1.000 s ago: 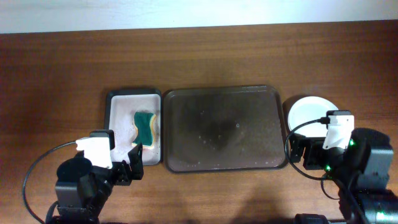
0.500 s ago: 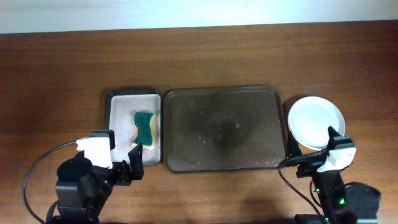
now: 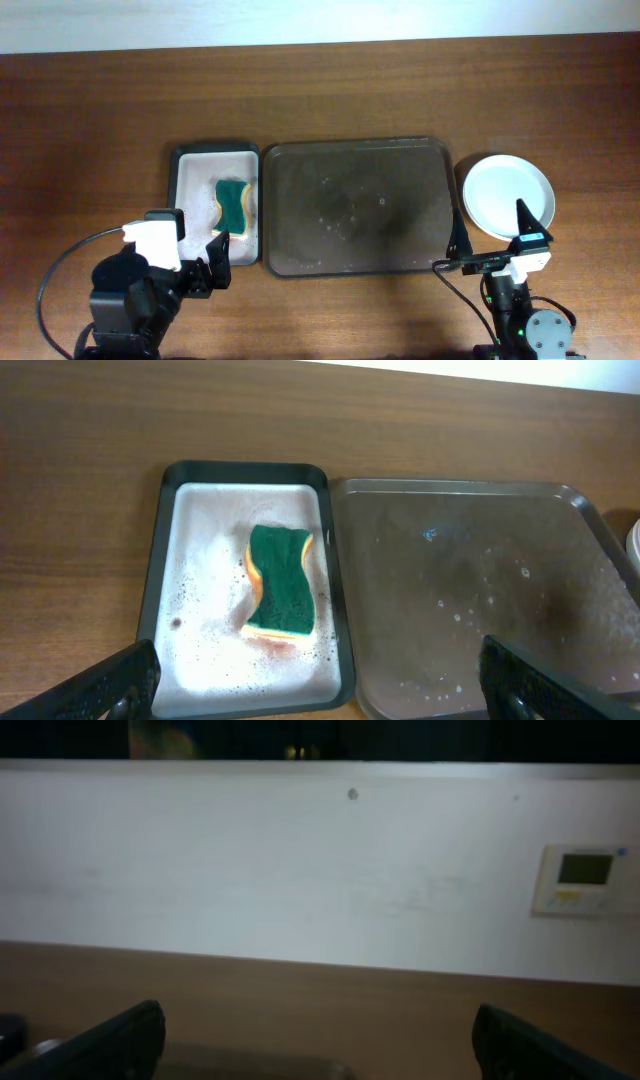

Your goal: Clean dirty plates on tray and stack at the side

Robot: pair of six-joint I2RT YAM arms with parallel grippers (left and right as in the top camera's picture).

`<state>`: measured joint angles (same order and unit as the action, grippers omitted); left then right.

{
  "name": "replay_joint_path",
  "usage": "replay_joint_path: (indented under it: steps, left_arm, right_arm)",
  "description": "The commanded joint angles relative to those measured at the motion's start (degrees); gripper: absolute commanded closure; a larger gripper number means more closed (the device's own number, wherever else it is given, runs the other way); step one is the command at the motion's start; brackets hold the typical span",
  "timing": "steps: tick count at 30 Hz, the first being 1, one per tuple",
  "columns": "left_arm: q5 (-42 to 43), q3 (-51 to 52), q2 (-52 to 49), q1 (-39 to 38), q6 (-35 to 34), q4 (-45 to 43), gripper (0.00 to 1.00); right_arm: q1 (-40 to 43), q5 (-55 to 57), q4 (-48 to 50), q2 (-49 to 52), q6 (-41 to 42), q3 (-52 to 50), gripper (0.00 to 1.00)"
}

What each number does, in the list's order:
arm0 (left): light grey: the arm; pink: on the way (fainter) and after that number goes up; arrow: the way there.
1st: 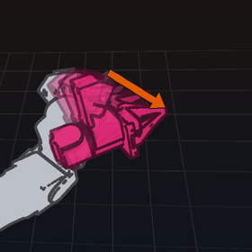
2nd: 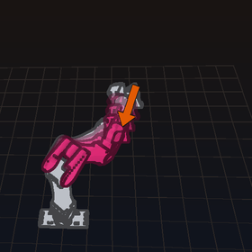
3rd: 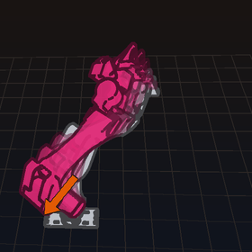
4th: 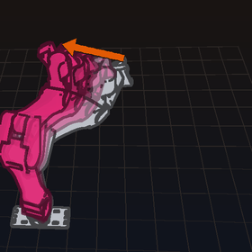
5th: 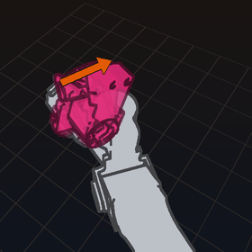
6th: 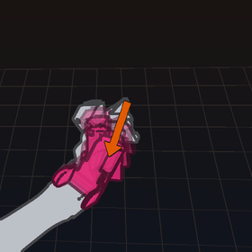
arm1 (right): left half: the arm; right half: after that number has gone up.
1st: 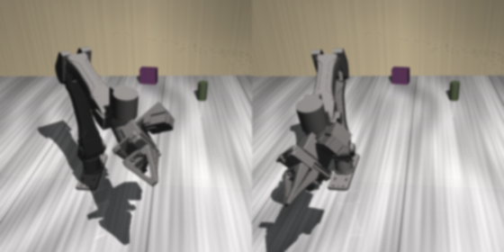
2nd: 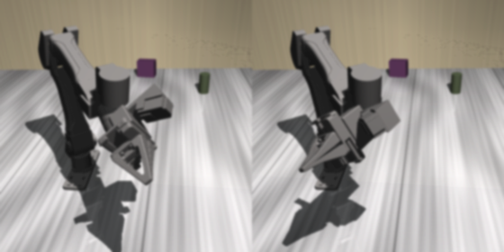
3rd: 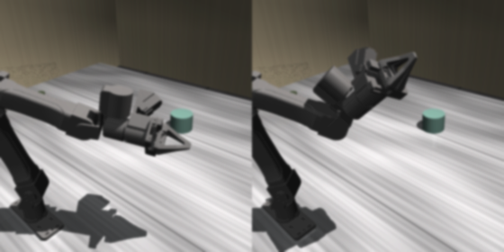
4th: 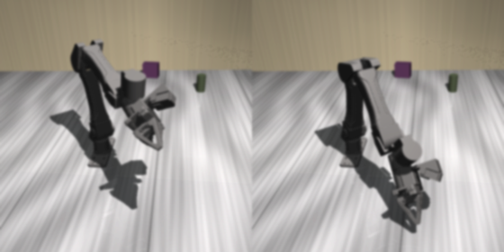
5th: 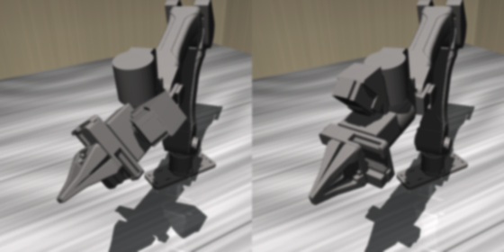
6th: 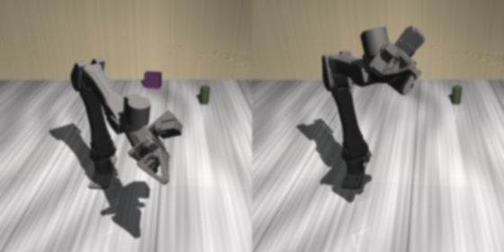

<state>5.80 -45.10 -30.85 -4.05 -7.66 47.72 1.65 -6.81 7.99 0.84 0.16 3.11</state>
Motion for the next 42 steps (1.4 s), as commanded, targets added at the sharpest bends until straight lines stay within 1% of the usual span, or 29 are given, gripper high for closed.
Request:
replay_joint_path:
  steps: [1, 4, 8, 42]
  left_arm:
    - [0.5, 0.3, 0.3, 0.2, 1.1, -0.1, 0.01]
    - [0.4, 0.3, 0.3, 0.2, 1.1, -0.1, 0.01]
    - [0.4, 0.3, 0.3, 0.2, 1.1, -0.1, 0.01]
    - [0.4, 0.3, 0.3, 0.2, 1.1, -0.1, 0.0]
  right_arm:
    - [-0.6, 3.4, 0.5, -0.7, 0.0, -2.8, 0.01]
    - [-0.6, 5.0, -3.0, -0.7, 0.0, -2.8, 0.01]
    - [-0.6, 4.5, -12.4, -0.7, 0.0, -2.8, 0.01]
    - [-0.6, 4.5, -12.3, -0.7, -0.6, -2.8, 0.01]
